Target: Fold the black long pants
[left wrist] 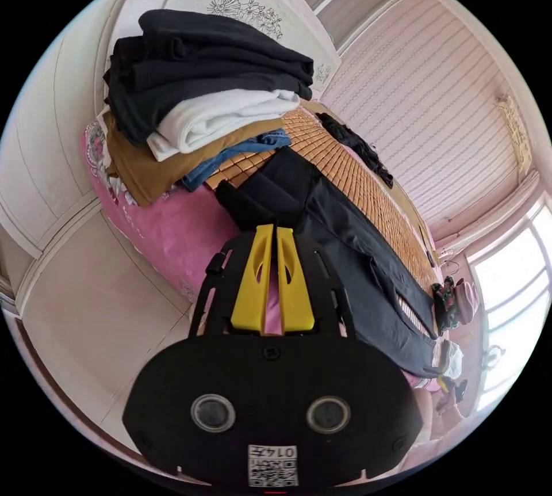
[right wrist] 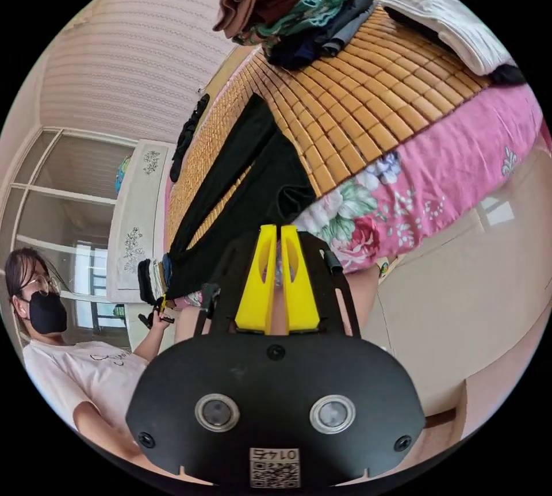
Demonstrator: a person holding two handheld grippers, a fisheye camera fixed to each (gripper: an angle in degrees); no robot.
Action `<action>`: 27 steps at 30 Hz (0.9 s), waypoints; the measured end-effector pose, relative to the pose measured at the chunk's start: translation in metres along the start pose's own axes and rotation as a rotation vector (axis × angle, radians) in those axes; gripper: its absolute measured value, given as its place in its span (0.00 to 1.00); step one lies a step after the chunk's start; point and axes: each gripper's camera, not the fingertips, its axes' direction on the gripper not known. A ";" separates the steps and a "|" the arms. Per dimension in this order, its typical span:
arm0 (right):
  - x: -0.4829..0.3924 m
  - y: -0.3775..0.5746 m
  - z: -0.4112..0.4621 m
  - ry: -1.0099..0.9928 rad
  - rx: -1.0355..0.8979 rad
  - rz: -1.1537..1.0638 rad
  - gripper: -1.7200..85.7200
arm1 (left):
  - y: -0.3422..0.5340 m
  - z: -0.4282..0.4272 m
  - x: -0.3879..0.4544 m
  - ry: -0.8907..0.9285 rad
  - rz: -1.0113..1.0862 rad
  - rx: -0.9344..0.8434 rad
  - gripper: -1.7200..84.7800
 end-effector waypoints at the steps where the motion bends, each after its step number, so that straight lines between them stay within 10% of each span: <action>1: -0.012 -0.010 -0.007 -0.025 0.028 -0.043 0.03 | -0.003 -0.003 0.005 0.005 0.016 0.006 0.01; 10: -0.130 -0.147 0.018 0.001 0.100 -0.323 0.04 | -0.105 0.039 0.115 0.168 0.109 0.116 0.01; 19: -0.156 -0.211 0.134 0.120 0.035 -0.123 0.12 | -0.120 0.141 0.204 -0.014 0.029 0.167 0.08; 27: -0.170 -0.145 0.210 0.372 -0.079 -0.343 0.02 | 0.009 0.277 0.288 -0.314 0.600 -0.377 0.01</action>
